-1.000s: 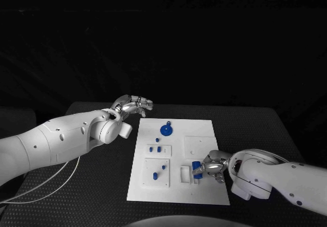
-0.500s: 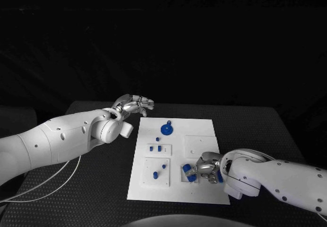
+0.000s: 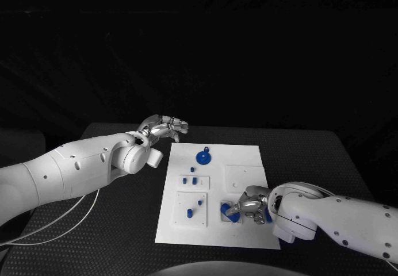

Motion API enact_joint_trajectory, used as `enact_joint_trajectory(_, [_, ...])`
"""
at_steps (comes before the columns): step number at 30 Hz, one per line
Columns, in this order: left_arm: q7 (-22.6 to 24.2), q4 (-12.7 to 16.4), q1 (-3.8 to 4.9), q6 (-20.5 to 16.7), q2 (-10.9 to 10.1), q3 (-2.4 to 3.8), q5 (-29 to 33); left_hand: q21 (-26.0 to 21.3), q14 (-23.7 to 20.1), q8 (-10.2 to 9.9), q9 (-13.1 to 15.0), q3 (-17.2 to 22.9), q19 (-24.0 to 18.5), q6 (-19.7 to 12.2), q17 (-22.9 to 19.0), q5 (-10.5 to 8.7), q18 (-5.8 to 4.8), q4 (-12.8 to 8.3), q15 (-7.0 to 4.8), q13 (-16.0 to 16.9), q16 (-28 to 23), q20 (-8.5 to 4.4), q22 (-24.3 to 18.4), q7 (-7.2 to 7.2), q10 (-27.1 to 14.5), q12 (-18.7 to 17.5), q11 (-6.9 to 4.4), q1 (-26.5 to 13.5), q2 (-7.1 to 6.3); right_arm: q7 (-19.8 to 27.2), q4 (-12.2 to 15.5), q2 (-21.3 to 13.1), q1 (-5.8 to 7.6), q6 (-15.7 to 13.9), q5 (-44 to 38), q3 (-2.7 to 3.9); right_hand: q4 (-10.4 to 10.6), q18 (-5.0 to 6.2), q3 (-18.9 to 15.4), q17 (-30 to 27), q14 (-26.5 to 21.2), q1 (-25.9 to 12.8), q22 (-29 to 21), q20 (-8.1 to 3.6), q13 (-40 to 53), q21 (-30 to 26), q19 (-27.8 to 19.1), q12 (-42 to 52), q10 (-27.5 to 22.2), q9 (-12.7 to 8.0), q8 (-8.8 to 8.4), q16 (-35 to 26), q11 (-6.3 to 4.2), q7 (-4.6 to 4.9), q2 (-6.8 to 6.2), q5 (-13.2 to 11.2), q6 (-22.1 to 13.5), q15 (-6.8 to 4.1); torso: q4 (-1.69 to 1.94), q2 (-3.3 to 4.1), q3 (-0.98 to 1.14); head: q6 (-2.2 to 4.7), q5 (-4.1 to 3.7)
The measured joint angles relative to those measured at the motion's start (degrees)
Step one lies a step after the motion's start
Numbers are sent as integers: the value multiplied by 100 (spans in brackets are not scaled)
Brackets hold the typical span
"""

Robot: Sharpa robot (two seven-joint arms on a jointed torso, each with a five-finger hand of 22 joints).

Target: Assemble the parts on the task board

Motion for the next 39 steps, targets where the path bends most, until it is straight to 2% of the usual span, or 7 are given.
enact_joint_trajectory(9, [-5, 2, 0, 0, -6, 0, 0, 0, 0, 0, -1, 16, 0, 3, 6, 0, -3, 16, 0, -1, 0, 0, 7, -3, 0, 0, 0, -22, 22, 6, -5, 16, 0, -33, -101, 2, 0, 1, 0, -1, -1, -29, 0, 0, 6, 0, 0, 0, 0, 0, 0, -23, 0, 3, 29, 0, 3, 2, -2, 0, 0, 8, 3])
enact_joint_trajectory(15, [-9, 6, 0, 1, -1, 0, 0, 0, 0, 0, -5, 16, 0, -6, 7, 0, -6, 16, 0, -1, 0, 0, 7, 0, -18, 0, -18, -25, 25, 0, 12, 65, -2, 5, -200, -3, 32, 2, -32, -1, -5, -159, 0, 19, 18, 0, -18, -24, 0, -3, -38, -23, 0, 3, -102, 0, 3, 6, -3, -1, -2, 18, -1])
enact_joint_trajectory(19, [-11, 6, 0, 2, -4, 0, 0, 0, 0, 0, -5, 16, 0, -20, 7, 0, -7, 16, 0, -1, -14, 0, 7, 6, -19, 0, -19, -25, 25, 0, 24, 69, -3, 55, -328, -5, 48, 7, -48, -1, -5, -195, 0, 19, 18, 0, -18, -24, 0, -2, -37, -45, 0, 4, -137, 0, 4, 8, -3, -1, -2, 21, -4])
enact_joint_trajectory(30, [-20, 6, 0, 3, -7, 0, 1, 0, 0, 0, -5, 3, 0, -20, 6, 0, -28, 29, 0, -2, -22, 0, 12, 6, -19, 0, -19, -25, 25, 4, 69, 88, -3, 231, -521, -19, 73, 11, -73, 16, 3, -245, 0, 20, 30, 20, -18, -45, 21, -41, -38, -45, -20, -51, -122, 0, 76, 3, -3, -1, -4, 18, -4])
enact_joint_trajectory(33, [-24, 6, 0, 3, -6, 0, 1, 0, 0, 0, -9, 3, 0, -20, 11, 0, 3, 29, 0, -2, -22, 0, 12, 6, -19, 0, -19, -25, 25, 4, 76, 96, -5, 243, -598, -20, 95, 13, -95, 20, 25, -300, 0, 20, 30, 38, -18, -67, 30, -58, -59, -45, -11, -47, -123, 0, 90, -1, -3, -1, -4, 25, -4])
enact_joint_trajectory(37, [-29, 7, 0, 5, -5, 0, 1, 0, 0, 0, -10, 3, -1, -20, 11, 0, 34, 29, 0, -2, -22, 1, 11, 5, -19, 0, -19, -25, 25, 3, 77, 113, -5, 259, -690, -21, 72, 41, -119, 37, 10, -390, 0, 40, 41, 43, -38, -67, 54, -79, -60, -45, -35, -56, 16, 0, 164, -17, -3, -1, -3, 29, -13])
enact_joint_trajectory(39, [-31, 7, 0, 5, -5, 0, 1, 0, 0, 0, -10, 3, -1, -20, 11, 0, 34, 29, 0, -2, -22, 1, 11, 5, -19, 0, -19, -24, 24, 1, 77, 121, -4, 268, -727, -21, 88, 44, -103, 49, 3, -395, 0, 41, 41, 43, -38, -91, 71, -93, -59, -45, -52, -68, 244, -1, 212, -24, -3, -1, -3, 31, -14])
